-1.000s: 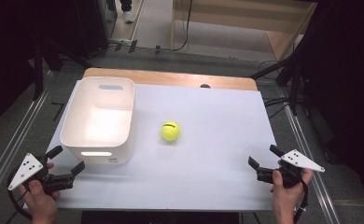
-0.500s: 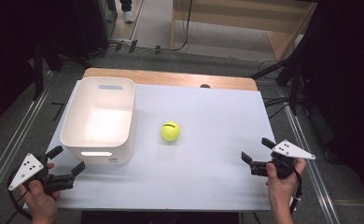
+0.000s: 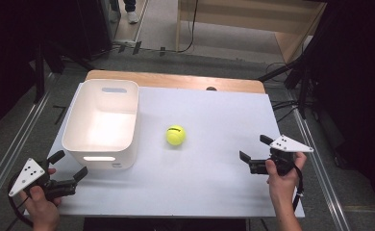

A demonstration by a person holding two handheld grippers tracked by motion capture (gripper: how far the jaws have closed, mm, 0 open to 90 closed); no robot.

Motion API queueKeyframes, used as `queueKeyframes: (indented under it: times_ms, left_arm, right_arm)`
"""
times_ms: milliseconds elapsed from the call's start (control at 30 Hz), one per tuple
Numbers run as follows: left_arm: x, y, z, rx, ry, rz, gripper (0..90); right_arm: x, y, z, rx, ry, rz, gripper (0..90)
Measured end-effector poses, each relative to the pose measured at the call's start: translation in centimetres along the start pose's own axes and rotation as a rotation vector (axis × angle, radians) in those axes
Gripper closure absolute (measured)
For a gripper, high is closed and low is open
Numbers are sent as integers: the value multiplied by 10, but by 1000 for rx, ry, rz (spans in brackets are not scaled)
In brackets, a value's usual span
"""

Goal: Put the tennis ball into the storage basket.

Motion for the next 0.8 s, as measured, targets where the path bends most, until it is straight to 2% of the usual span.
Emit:
queueKeyframes:
  times_ms: [800]
  left_arm:
    - [0, 0, 0, 1, 1, -2, 0]
  right_arm:
    - [-23, -31, 10, -56, 36, 77, 0]
Point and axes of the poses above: each handheld gripper's, and its own axes: y roughly backward along the jaws, x roughly out of its underside, z roughly to its left, the point moved 4 cm from there along -y, roughly forward along the jaws, and after that the axes turned 2 degrees about y, right-handed, at the moved point
